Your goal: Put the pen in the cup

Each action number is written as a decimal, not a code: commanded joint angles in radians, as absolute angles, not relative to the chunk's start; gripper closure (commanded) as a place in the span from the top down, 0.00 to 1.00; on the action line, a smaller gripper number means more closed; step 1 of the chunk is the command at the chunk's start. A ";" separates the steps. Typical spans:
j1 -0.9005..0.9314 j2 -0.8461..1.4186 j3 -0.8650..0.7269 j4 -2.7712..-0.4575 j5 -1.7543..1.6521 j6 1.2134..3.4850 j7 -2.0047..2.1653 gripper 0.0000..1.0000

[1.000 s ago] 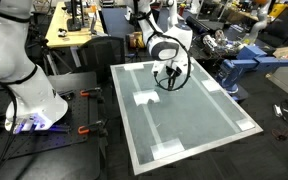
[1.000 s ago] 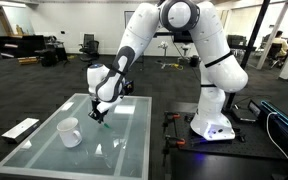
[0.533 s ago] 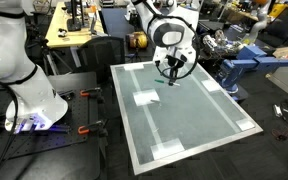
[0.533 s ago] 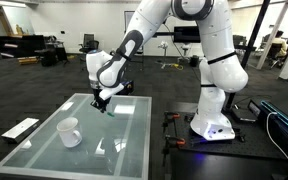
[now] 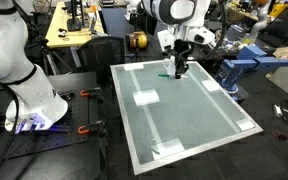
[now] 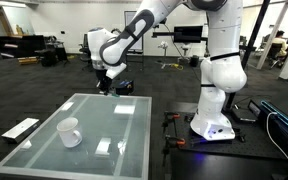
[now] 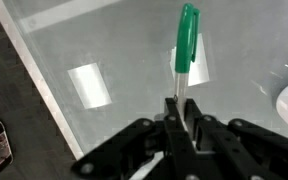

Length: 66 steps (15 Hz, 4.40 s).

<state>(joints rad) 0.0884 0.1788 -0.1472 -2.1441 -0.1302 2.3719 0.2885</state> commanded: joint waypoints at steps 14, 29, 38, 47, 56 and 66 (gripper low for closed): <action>-0.051 0.121 -0.087 -2.080 0.027 2.107 -0.210 0.14; -0.117 0.153 -0.041 -2.064 0.538 2.129 -0.948 0.03; -0.117 0.252 -0.019 -2.029 0.856 2.137 -1.312 0.03; -0.090 0.329 0.018 -2.000 1.171 2.254 -1.591 0.03; -0.052 0.371 0.030 -1.974 1.440 2.301 -1.872 0.03; -0.005 0.429 0.025 -1.927 1.550 2.299 -2.052 0.03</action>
